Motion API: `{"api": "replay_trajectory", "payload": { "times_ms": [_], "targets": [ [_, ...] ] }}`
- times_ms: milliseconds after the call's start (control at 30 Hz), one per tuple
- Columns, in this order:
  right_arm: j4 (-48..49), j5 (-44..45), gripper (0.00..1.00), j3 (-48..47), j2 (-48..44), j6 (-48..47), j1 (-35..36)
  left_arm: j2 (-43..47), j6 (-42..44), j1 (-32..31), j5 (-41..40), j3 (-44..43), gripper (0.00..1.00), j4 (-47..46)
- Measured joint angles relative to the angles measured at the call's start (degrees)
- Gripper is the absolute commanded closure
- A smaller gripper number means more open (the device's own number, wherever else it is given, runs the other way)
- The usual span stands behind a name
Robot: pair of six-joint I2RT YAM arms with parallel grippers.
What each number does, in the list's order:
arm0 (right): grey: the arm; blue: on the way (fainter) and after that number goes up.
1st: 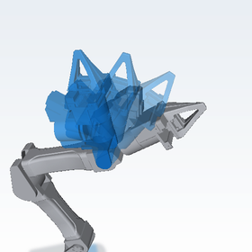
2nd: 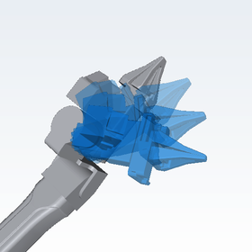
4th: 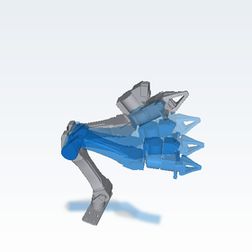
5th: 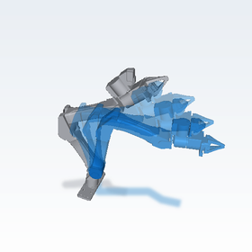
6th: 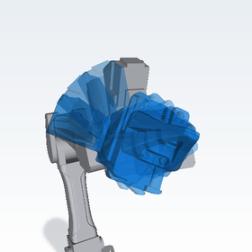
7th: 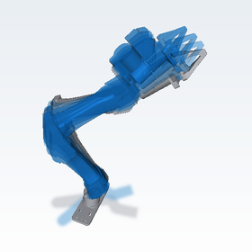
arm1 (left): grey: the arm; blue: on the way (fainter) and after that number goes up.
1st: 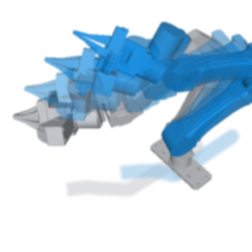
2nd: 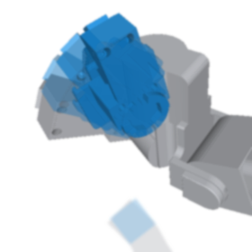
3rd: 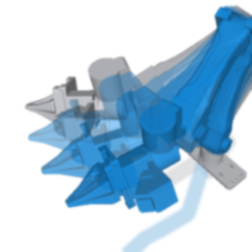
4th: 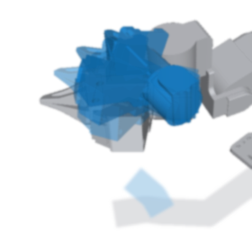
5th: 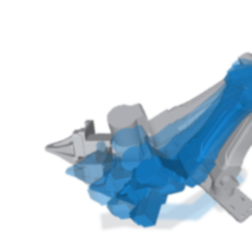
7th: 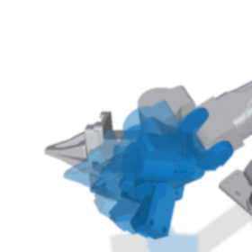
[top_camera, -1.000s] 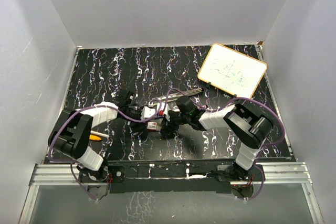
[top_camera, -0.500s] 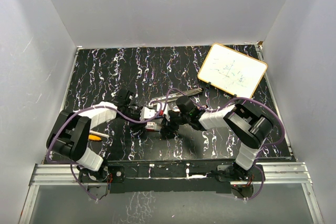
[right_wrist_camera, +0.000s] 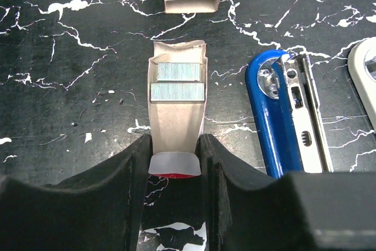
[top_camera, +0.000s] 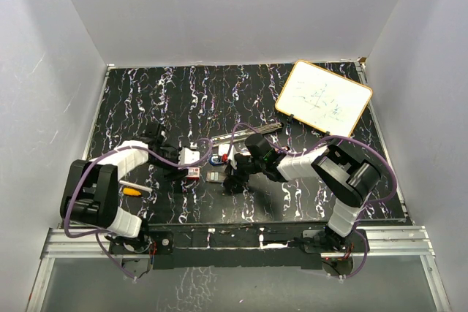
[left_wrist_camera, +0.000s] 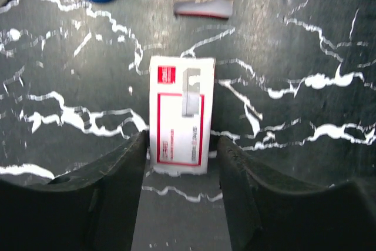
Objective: Load the staples into the stapler
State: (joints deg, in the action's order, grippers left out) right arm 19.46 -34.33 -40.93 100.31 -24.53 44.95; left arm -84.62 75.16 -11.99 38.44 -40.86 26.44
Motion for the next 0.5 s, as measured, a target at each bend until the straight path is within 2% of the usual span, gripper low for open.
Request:
{"api": "replay_trajectory", "payload": {
  "times_ms": [100, 200, 333, 500],
  "targets": [
    [-0.44, -0.17, 0.46, 0.00, -0.15, 0.02, 0.24, 0.79, 2.27, 2.25, -0.70, 0.02, 0.31, 2.25],
    [-2.29, 0.07, 0.37, -0.22, -0.94, 0.81, 0.87, 2.34, 0.81, 2.89, -0.83, 0.02, 0.26, 2.82],
    [-6.82, 0.70, 0.30, -1.46, -2.16, 2.99, 1.38, 6.93, -5.31, 2.91, 0.63, -0.68, 0.26, 2.47],
    [-13.84, 2.05, 0.29, -2.16, -5.20, 5.05, 1.01, 9.49, -15.28, 2.45, 4.74, -4.92, 0.36, 2.03]
  ]
}}
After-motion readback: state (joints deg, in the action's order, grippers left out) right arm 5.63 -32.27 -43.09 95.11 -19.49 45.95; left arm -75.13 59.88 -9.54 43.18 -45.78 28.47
